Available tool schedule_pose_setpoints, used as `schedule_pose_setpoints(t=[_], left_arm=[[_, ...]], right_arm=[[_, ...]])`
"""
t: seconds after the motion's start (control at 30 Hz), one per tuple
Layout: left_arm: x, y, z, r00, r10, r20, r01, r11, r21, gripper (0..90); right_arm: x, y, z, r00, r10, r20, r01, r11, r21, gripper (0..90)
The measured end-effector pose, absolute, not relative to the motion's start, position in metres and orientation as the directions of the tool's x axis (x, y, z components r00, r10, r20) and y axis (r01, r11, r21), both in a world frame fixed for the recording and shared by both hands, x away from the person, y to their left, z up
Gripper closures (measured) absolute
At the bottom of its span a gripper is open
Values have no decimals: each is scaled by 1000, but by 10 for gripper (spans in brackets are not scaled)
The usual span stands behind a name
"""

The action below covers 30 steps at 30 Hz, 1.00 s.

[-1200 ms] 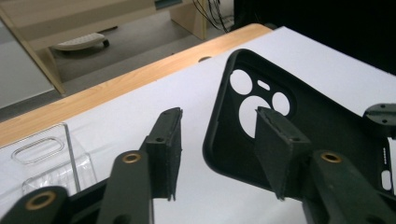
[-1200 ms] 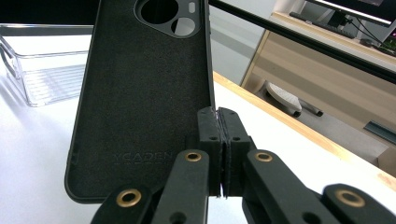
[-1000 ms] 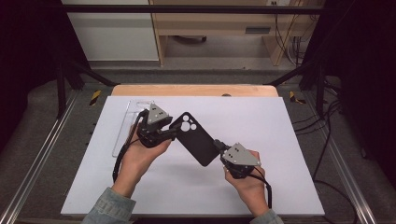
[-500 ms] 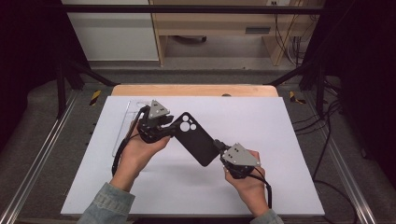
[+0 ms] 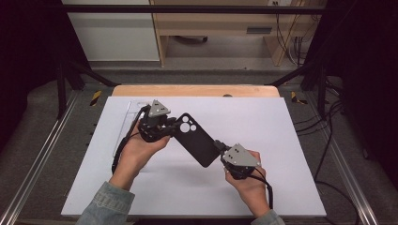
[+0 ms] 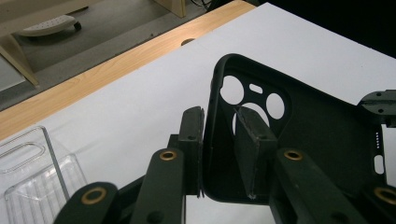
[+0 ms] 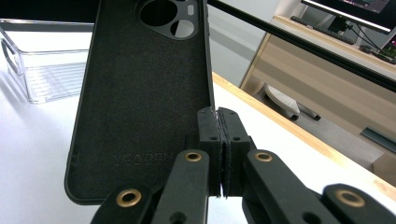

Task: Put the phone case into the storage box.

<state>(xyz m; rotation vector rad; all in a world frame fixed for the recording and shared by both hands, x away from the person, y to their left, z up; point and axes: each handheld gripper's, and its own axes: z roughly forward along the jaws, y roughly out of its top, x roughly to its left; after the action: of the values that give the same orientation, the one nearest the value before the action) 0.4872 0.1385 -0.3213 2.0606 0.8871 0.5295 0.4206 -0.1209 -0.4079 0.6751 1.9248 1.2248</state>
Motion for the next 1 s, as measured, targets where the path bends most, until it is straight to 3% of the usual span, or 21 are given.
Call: schedule_pose_setpoints(t=[0.73, 1.0], left_arm=[[488, 142, -329, 642, 762, 83, 411, -433, 803, 865], [487, 145, -331, 637, 764, 97, 402, -438, 804, 876]], right_arm=[[421, -120, -408, -598, 743, -301, 52, 411, 910, 897], [421, -119, -407, -608, 740, -289, 57, 404, 913, 896]])
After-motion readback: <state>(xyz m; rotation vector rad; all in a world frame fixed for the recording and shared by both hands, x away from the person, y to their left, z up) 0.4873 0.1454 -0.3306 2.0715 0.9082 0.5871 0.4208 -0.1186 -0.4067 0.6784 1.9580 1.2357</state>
